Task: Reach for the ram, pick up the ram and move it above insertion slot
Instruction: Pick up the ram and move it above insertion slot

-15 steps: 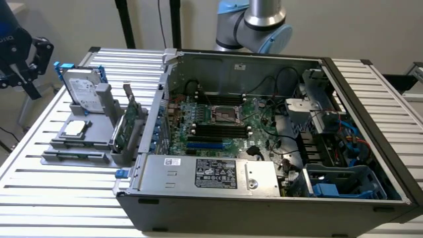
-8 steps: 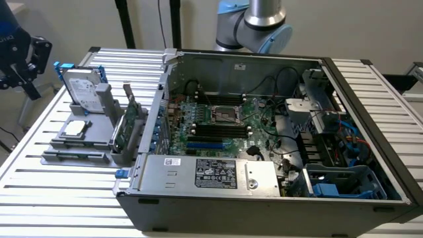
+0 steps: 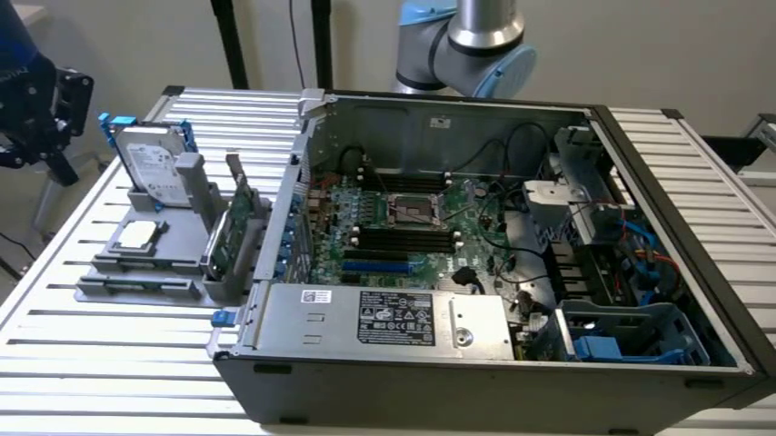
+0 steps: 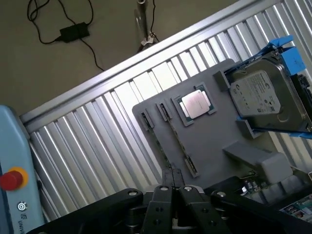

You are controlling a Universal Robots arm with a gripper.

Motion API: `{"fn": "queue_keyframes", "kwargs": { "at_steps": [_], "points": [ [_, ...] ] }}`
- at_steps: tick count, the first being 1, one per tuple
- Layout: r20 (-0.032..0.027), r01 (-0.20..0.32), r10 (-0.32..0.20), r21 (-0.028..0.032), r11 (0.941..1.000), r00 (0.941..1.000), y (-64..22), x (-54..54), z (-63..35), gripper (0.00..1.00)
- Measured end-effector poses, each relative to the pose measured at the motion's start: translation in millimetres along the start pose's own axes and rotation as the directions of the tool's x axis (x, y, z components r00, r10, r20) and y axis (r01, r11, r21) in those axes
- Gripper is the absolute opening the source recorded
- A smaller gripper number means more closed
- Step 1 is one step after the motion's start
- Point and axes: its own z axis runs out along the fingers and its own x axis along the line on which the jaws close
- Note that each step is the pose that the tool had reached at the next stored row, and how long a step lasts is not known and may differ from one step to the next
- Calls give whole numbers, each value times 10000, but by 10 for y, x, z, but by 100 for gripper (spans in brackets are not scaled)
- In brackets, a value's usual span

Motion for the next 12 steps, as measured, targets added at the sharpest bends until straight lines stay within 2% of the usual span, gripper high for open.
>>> {"fn": "queue_keyframes", "kwargs": {
  "at_steps": [3, 6, 9, 12],
  "points": [
    [-26, 543, -543, -1, 9985, 9985, 0, 0, 20, 11],
    [-53, 1081, -1081, -8, 9941, 9941, -1, 1, 41, 11],
    [-81, 1620, -1620, -15, 9868, 9868, -3, 1, 62, 11],
    [-106, 2165, -2165, -20, 9763, 9762, -4, 1, 84, 11]
  ]
}}
